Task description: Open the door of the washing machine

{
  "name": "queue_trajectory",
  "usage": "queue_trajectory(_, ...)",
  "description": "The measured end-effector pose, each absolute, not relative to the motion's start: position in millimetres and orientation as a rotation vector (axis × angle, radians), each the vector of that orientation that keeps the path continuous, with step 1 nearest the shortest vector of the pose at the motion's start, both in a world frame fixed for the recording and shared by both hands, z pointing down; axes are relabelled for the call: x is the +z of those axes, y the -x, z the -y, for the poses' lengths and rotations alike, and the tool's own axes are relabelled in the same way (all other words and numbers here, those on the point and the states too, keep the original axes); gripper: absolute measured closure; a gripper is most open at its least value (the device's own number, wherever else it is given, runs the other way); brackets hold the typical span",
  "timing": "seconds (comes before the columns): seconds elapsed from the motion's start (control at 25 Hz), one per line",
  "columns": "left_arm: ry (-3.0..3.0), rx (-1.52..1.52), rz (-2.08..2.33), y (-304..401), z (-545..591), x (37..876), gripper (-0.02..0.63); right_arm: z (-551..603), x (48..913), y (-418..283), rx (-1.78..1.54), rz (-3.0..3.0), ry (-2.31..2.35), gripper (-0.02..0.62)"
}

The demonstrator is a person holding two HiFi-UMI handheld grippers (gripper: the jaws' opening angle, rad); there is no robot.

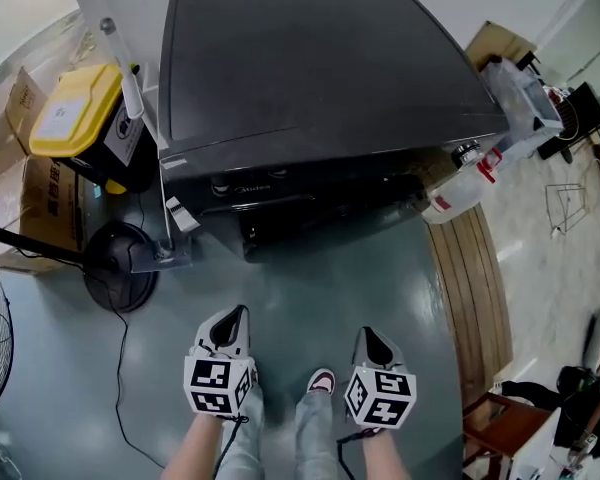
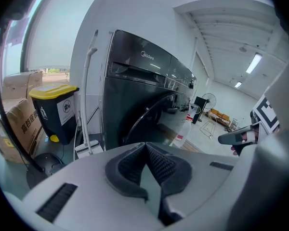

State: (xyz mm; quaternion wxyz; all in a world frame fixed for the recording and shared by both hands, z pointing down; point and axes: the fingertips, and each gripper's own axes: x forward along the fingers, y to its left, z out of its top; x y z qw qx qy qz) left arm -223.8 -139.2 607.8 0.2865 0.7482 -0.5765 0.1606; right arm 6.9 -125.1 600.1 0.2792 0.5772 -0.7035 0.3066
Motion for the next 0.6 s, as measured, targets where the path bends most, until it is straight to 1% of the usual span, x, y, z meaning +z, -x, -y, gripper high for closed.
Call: queue_trajectory(0.6, -1.986, 0.383, 1.541, 230.8, 141.1, 623.4, 0.603, 130.3, 613.7, -5.8, 0.831, 1.867, -1.537, 0.591)
